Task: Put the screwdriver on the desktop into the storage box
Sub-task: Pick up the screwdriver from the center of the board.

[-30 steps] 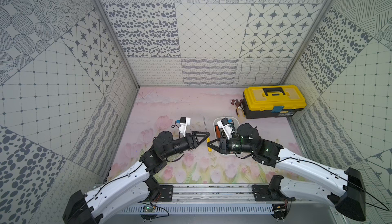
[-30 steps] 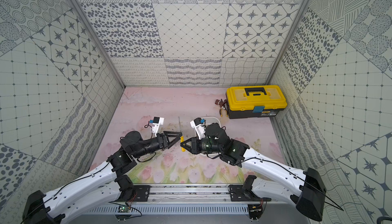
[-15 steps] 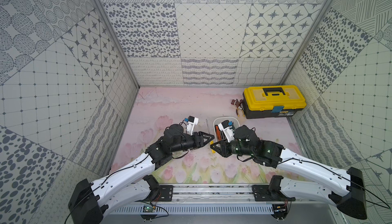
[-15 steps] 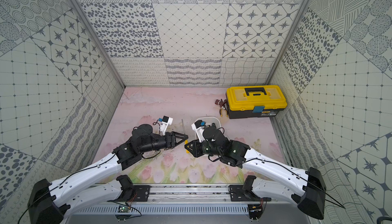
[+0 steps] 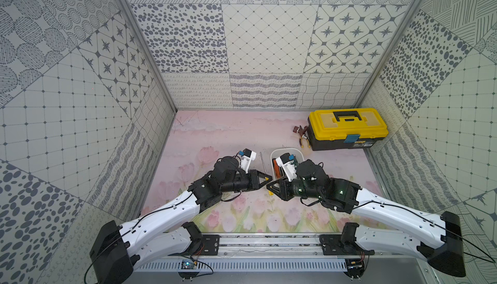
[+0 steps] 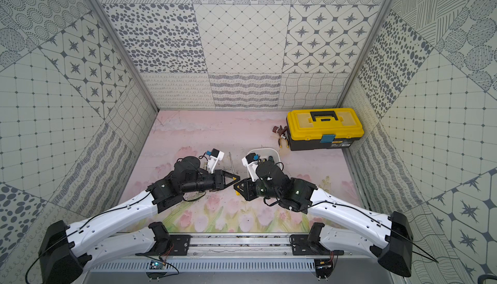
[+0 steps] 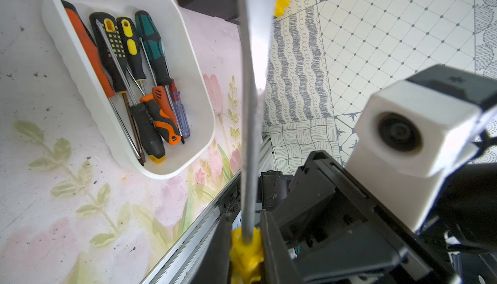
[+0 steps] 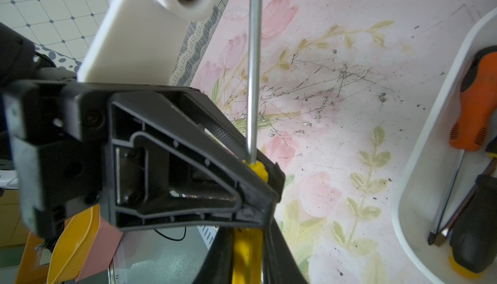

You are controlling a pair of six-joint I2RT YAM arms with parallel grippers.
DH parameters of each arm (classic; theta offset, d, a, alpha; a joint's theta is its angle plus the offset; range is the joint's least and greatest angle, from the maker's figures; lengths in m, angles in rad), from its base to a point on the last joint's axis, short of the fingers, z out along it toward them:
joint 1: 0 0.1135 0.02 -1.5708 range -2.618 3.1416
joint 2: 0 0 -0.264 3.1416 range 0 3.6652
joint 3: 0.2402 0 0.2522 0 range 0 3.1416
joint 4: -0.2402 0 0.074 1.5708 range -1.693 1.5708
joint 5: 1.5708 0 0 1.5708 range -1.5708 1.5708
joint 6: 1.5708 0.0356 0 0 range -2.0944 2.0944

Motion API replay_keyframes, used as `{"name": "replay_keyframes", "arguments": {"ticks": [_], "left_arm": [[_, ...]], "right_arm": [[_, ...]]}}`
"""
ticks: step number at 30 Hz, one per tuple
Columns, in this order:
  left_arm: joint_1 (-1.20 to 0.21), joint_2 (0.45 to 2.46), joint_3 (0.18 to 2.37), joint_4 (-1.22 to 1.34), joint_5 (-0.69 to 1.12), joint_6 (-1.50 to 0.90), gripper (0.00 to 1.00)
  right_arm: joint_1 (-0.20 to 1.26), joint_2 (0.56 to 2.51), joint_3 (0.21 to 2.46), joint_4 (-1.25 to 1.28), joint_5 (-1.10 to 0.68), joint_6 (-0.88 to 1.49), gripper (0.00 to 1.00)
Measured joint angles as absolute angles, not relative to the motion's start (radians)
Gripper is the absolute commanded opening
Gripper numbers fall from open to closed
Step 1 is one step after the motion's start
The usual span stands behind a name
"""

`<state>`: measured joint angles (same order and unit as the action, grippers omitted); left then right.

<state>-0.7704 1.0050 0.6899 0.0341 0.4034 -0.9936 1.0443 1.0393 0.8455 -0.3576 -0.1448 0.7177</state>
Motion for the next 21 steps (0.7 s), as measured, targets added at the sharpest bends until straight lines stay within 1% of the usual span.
{"name": "replay_keyframes", "arguments": {"ticks": [2,3,4,6,11,15,21], "left_arm": [[-0.771,0.994,0.684,0.037,0.395,-0.996,0.00],[-0.771,0.987,0.678,0.038,0.390,-0.997,0.00],[-0.771,0.980,0.671,0.041,0.386,-1.002,0.00],[-0.771,0.965,0.657,0.047,0.382,-1.005,0.00],[-0.771,0.927,0.629,0.070,0.379,-1.019,0.00],[-0.771,0.902,0.616,0.087,0.381,-1.026,0.00],[-0.771,0.871,0.591,0.139,0.382,-1.044,0.00]], "right_arm": [[1.043,1.034,0.845,-0.355,-0.149,0.725,0.66],[1.040,1.032,0.845,-0.353,-0.152,0.725,0.70],[1.029,1.029,0.841,-0.342,-0.170,0.729,0.71],[1.004,1.022,0.815,-0.301,-0.218,0.743,0.71],[0.920,1.001,0.698,-0.160,-0.361,0.817,0.64],[0.908,1.001,0.678,-0.083,-0.436,0.857,0.60],[0.907,1.001,0.678,-0.015,-0.500,0.883,0.47]]}}
